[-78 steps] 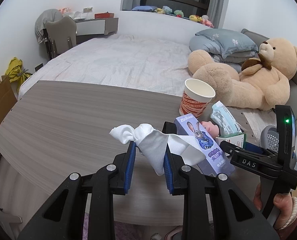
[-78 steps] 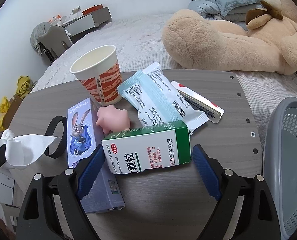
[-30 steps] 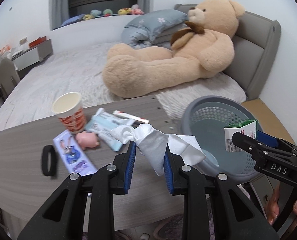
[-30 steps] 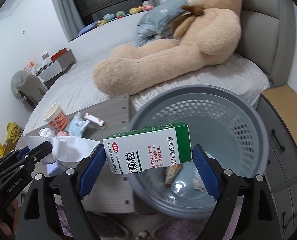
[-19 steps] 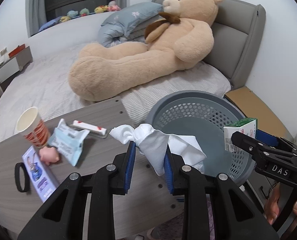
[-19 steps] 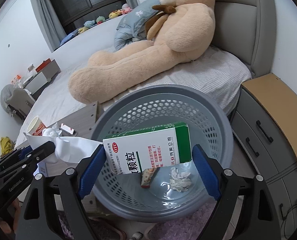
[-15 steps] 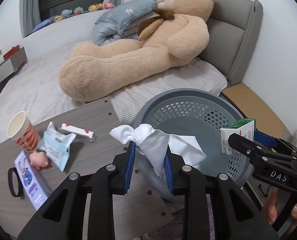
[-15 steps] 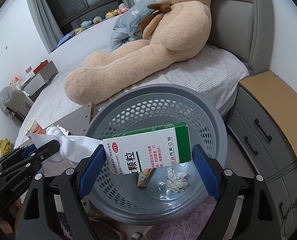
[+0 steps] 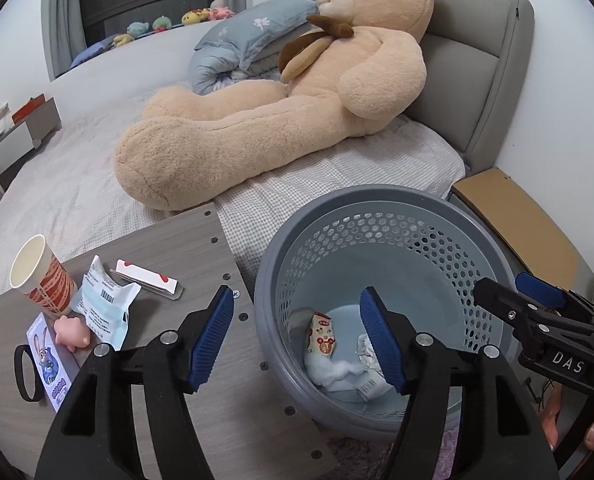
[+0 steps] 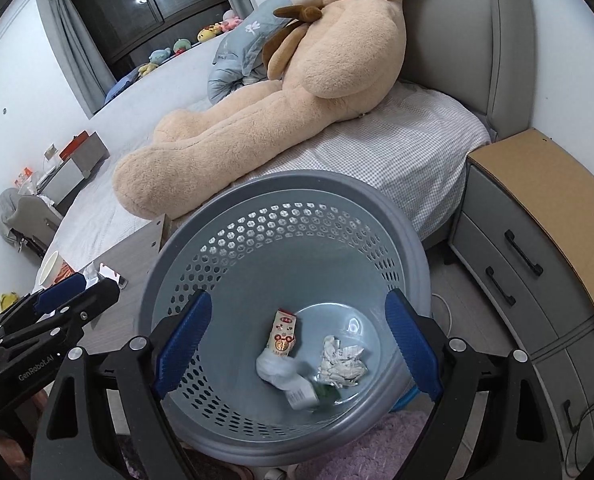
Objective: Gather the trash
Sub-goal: 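Carry tissue and medicine box over the grey basket and release both, then move both open tools back from the basket to the table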
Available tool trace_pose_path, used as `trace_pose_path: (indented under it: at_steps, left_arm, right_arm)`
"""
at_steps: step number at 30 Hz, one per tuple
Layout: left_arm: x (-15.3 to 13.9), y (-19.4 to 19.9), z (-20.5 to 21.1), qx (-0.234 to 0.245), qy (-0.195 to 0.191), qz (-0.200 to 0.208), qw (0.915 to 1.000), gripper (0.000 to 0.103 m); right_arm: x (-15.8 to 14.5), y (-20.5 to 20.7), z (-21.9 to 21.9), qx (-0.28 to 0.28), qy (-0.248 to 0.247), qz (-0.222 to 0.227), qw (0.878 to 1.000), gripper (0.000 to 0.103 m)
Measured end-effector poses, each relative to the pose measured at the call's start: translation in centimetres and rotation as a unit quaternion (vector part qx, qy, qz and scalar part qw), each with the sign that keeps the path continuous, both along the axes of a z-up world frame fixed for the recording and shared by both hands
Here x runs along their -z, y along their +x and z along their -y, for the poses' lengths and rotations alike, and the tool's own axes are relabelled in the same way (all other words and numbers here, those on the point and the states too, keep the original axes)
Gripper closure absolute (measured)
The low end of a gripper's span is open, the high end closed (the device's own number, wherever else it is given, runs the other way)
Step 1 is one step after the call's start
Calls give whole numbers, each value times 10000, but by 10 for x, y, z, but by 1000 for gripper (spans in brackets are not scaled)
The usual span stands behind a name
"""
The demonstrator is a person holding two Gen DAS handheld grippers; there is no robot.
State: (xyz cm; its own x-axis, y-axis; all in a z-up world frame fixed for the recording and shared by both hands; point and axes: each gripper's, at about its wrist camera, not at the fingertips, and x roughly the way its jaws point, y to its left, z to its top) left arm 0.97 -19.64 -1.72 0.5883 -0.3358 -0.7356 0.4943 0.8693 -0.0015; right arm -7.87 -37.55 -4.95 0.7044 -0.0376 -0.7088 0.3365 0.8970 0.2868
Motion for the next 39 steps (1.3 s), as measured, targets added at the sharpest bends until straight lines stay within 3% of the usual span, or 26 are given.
trace_pose_path:
  at_steps: [12, 26, 39]
  left_arm:
    - [-2, -7, -18, -234, -130, 11, 9996, 18]
    - [-8, -12, -59, -661, -192, 94, 9976, 11]
    - [-7, -4, -125, -1294, -215, 145, 9912, 11]
  right_arm:
    - [8, -4, -7, 10, 24, -71, 10000, 19]
    - [8, -4, -38, -260, -70, -118, 9996, 19]
    - [-2, 12, -85, -673, -238, -83, 9974, 19]
